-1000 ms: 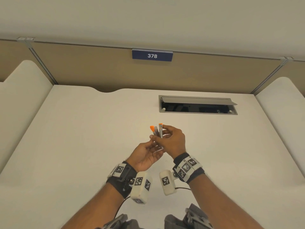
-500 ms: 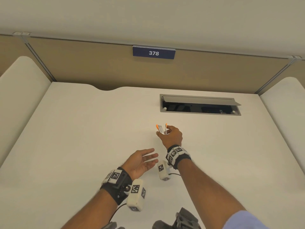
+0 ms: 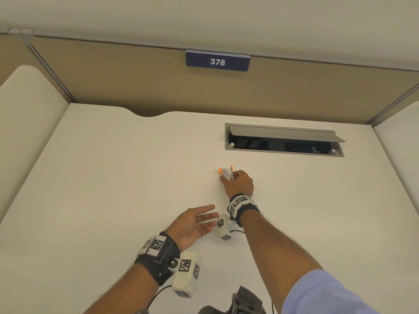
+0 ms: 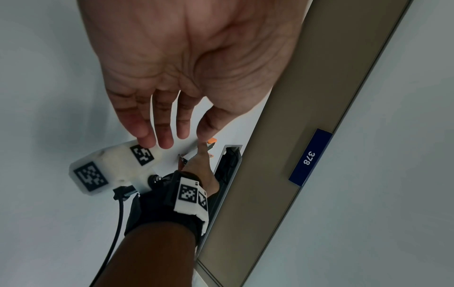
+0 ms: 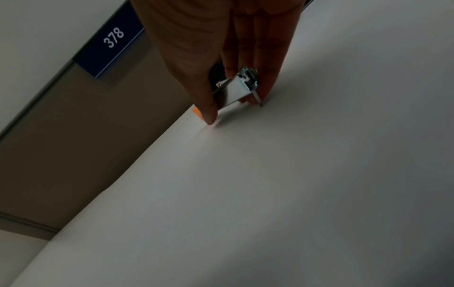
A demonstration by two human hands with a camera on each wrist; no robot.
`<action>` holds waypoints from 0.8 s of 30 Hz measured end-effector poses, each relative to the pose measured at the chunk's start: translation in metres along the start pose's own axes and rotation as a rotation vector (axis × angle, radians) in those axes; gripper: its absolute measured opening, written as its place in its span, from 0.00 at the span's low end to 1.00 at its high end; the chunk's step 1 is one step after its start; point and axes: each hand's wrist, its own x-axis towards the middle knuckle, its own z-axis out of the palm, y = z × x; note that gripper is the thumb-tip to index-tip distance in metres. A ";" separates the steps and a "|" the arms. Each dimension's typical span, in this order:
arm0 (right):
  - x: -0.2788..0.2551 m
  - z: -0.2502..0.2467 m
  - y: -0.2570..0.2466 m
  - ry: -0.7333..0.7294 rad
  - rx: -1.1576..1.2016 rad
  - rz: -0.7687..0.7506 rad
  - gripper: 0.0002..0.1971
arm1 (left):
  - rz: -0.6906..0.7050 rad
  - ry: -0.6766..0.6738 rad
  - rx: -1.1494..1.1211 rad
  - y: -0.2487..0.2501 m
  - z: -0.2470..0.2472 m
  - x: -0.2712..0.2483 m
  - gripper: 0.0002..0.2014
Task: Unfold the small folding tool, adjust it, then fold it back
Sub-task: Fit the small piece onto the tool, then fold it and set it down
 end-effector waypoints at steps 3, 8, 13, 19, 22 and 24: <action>0.000 0.004 0.000 0.016 -0.013 0.005 0.25 | 0.001 -0.008 0.011 0.001 0.000 0.002 0.16; -0.003 0.007 0.000 0.041 -0.041 0.026 0.27 | 0.009 -0.011 0.012 0.000 0.001 0.004 0.16; -0.007 0.009 0.003 0.045 -0.055 0.028 0.28 | 0.014 -0.005 0.023 -0.001 0.000 0.005 0.16; -0.019 0.012 0.018 0.067 -0.047 0.004 0.27 | 0.016 0.003 0.029 -0.001 -0.001 0.006 0.16; -0.026 0.016 0.025 0.069 0.002 -0.018 0.24 | 0.020 0.007 0.036 -0.002 -0.001 0.006 0.16; -0.030 0.017 0.025 0.058 0.007 -0.016 0.23 | 0.014 0.011 0.035 -0.003 -0.001 0.006 0.16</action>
